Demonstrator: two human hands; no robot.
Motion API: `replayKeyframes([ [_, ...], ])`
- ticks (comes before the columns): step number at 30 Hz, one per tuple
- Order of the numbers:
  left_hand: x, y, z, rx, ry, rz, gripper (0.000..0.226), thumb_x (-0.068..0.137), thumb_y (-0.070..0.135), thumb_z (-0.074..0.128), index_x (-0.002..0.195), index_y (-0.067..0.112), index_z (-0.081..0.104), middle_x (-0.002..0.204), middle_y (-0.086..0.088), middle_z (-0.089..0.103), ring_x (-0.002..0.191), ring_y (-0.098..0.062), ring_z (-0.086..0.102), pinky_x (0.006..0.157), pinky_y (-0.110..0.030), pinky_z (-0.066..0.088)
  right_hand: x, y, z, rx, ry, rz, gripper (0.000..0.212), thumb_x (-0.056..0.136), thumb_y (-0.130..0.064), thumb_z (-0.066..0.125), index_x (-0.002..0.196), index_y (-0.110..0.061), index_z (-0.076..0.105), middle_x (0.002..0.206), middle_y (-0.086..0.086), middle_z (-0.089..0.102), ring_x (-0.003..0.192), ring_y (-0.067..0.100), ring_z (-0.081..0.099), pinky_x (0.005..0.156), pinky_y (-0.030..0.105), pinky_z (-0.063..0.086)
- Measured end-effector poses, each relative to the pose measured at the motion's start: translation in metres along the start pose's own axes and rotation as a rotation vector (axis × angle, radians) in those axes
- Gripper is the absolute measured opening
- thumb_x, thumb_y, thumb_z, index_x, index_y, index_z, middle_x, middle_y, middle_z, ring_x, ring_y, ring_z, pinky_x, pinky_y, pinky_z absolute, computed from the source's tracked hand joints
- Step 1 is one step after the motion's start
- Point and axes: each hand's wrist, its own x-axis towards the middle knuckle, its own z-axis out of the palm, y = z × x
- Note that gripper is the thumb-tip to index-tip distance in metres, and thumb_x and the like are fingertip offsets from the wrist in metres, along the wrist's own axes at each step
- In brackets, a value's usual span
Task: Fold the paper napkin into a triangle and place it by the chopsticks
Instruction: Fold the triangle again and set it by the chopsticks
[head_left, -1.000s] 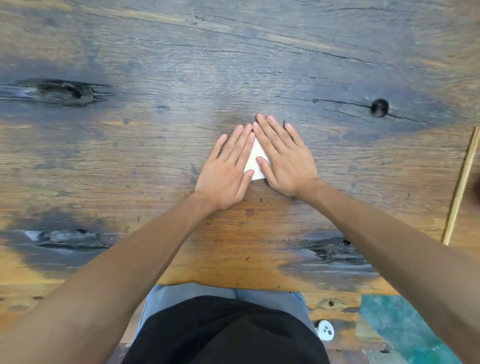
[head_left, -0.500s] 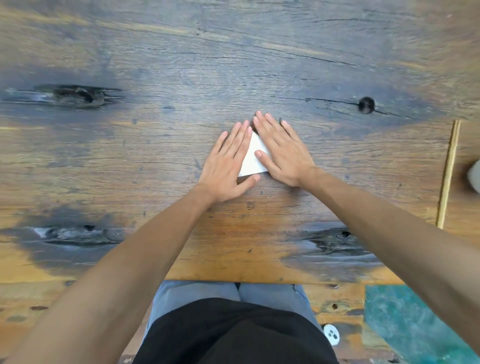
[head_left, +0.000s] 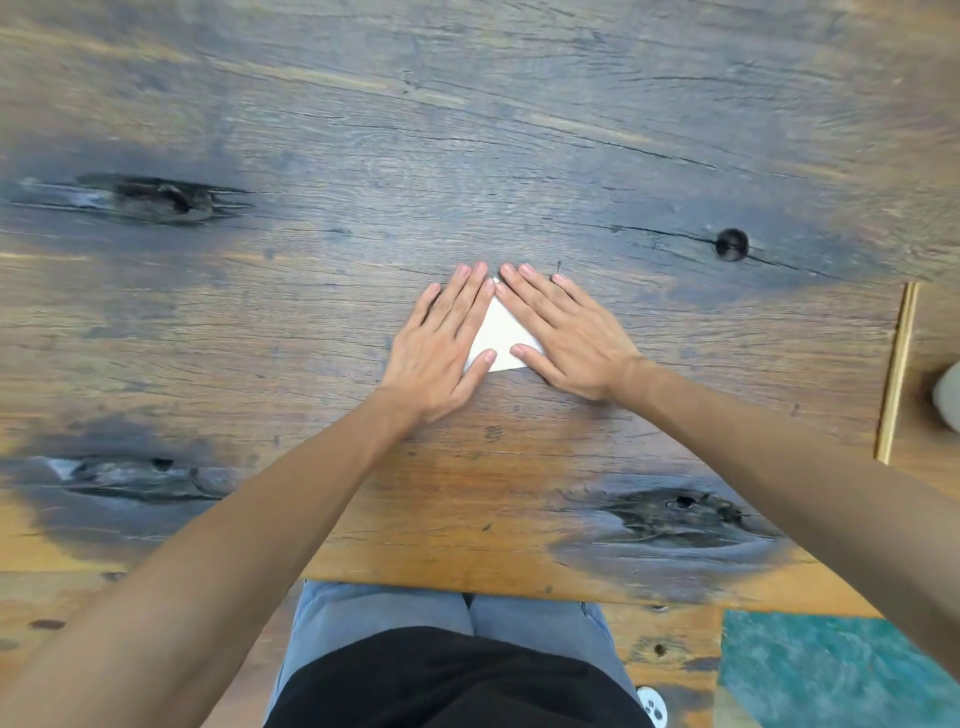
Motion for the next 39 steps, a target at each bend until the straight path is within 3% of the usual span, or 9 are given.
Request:
replayKeyframes([
  [18,0.001,-0.002,0.002,0.01,-0.018,-0.013,0.077,0.105,0.053,0.027,0.164,0.008,0.008,0.174,-0.009,0.007,0.161,-0.024,0.002,0.13,-0.047,0.01,0.001,0.008,0.022,-0.019,0.102,-0.022,0.072,0.108,-0.055,0.021,0.167,-0.017,0.004,0.176,0.002,0.004,0.163,0.019,0.003,0.132,0.044,0.01],
  [24,0.002,-0.002,-0.001,0.01,-0.032,0.0,0.085,0.103,0.065,0.027,0.164,0.008,0.009,0.174,-0.01,0.007,0.161,-0.025,0.003,0.13,-0.049,0.012,0.002,0.007,0.022,-0.034,0.117,-0.013,0.085,0.103,-0.068,0.028,0.167,-0.016,0.007,0.176,0.004,0.007,0.163,0.02,0.006,0.132,0.044,0.011],
  [39,0.0,-0.003,0.001,0.023,-0.05,0.009,0.086,0.103,0.065,0.025,0.164,0.008,0.006,0.174,-0.011,0.006,0.161,-0.027,0.003,0.13,-0.05,0.011,-0.001,0.008,0.026,-0.01,0.126,-0.025,0.084,0.104,-0.067,0.027,0.167,-0.015,0.006,0.176,0.005,0.007,0.163,0.021,0.005,0.132,0.045,0.009],
])
